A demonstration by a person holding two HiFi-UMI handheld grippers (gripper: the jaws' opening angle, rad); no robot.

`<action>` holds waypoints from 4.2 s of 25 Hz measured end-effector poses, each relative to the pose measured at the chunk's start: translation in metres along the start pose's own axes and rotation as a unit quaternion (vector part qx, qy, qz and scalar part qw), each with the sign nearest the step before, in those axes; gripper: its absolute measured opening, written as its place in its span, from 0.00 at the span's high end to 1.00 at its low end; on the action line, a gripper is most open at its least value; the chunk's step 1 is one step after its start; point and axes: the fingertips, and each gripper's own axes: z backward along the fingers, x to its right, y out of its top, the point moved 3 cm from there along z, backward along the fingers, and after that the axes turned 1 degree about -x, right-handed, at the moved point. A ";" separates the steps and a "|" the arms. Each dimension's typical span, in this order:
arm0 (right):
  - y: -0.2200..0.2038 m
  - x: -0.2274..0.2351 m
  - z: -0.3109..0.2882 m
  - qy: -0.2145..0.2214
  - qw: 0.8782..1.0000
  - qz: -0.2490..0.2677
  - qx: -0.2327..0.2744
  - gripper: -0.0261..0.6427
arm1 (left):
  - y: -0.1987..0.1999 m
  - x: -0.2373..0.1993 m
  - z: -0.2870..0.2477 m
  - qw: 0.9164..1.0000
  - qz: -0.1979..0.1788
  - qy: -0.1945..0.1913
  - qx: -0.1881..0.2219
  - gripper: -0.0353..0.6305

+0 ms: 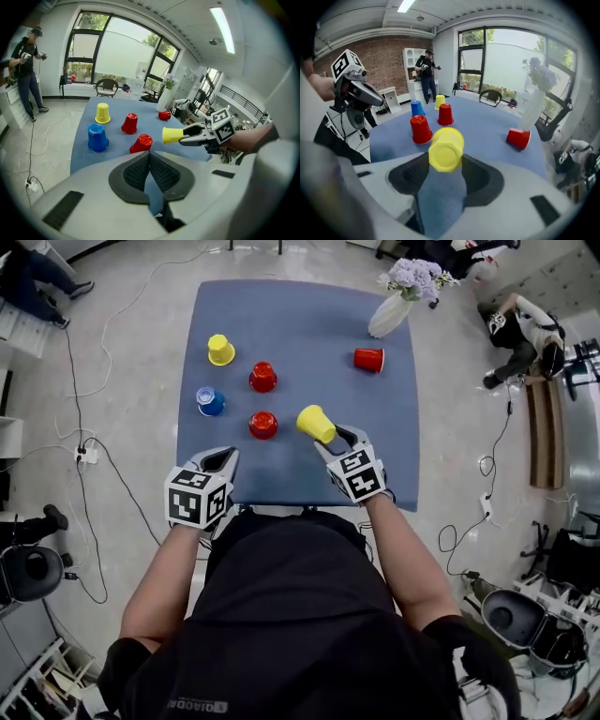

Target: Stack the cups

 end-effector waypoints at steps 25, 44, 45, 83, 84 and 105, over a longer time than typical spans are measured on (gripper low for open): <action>0.028 -0.041 -0.046 0.012 0.998 0.043 -0.038 0.63 | -0.021 -0.037 0.024 1.000 0.014 0.009 0.000 0.94; 0.045 -0.034 -0.065 0.008 0.998 0.031 -0.046 0.63 | -0.025 -0.046 0.029 1.000 0.028 0.012 -0.001 0.94; 0.045 -0.034 -0.064 0.009 0.998 0.031 -0.047 0.63 | -0.024 -0.046 0.028 1.000 0.028 0.012 -0.001 0.94; 0.045 -0.038 -0.063 0.011 0.997 0.056 -0.047 0.63 | -0.021 -0.042 0.022 1.000 0.023 0.007 -0.005 0.94; 0.045 -0.038 -0.063 0.012 0.997 0.055 -0.047 0.63 | -0.021 -0.042 0.022 1.000 0.022 0.007 -0.005 0.94; 0.043 -0.031 -0.013 0.030 0.999 0.013 0.026 0.61 | -0.002 -0.024 0.006 1.000 -0.009 -0.010 -0.007 0.94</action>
